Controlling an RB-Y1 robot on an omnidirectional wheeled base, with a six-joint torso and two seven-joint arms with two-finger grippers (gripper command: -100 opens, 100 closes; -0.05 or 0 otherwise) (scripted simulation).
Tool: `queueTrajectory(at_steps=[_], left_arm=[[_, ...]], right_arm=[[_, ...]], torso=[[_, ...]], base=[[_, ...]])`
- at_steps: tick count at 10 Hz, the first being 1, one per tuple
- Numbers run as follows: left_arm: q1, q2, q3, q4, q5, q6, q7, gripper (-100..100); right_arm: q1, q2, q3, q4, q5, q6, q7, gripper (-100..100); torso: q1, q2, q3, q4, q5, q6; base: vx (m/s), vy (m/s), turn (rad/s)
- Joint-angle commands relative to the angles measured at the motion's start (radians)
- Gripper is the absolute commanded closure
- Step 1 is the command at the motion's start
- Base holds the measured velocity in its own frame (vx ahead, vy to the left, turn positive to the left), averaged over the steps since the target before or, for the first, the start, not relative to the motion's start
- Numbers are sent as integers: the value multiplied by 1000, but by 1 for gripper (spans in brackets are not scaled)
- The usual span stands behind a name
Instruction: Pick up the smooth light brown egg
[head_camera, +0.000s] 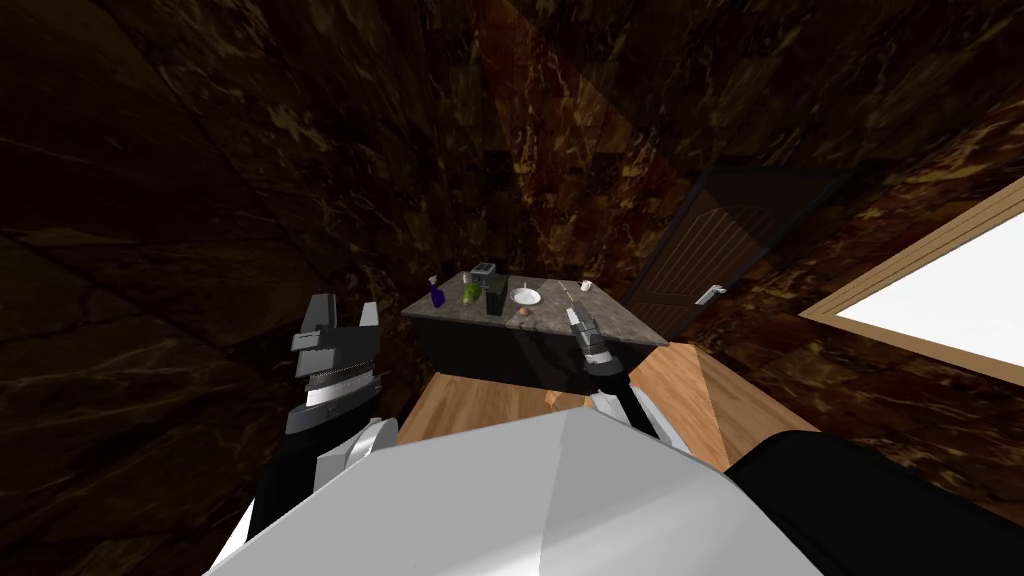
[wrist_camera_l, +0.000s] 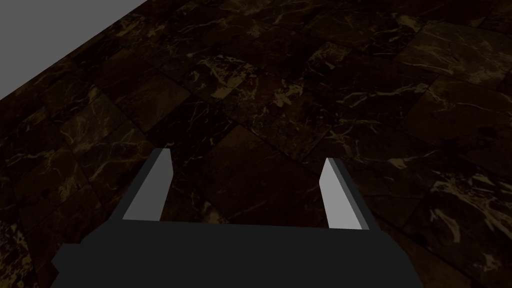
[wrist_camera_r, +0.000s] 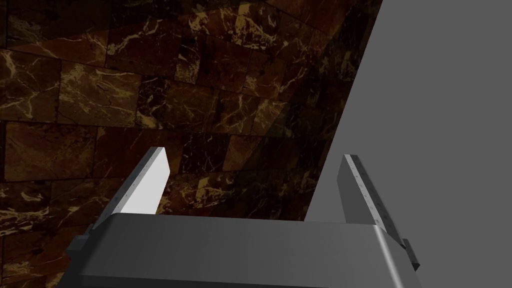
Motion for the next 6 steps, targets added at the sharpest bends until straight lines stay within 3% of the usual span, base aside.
queueTrajectory(at_steps=[1,6], left_arm=[[0,0,0,0,0,0,0,0],[0,0,0,0,0,0,0,0]], right_arm=[[4,-48,-6,20,9,6,22,-100],[7,-173,-13,87,49,19,86,-100]], torso=[[0,0,0,0,0,0],[1,-2,-1,-1,0,0]], base=[[-50,39,50],[-47,44,64]])
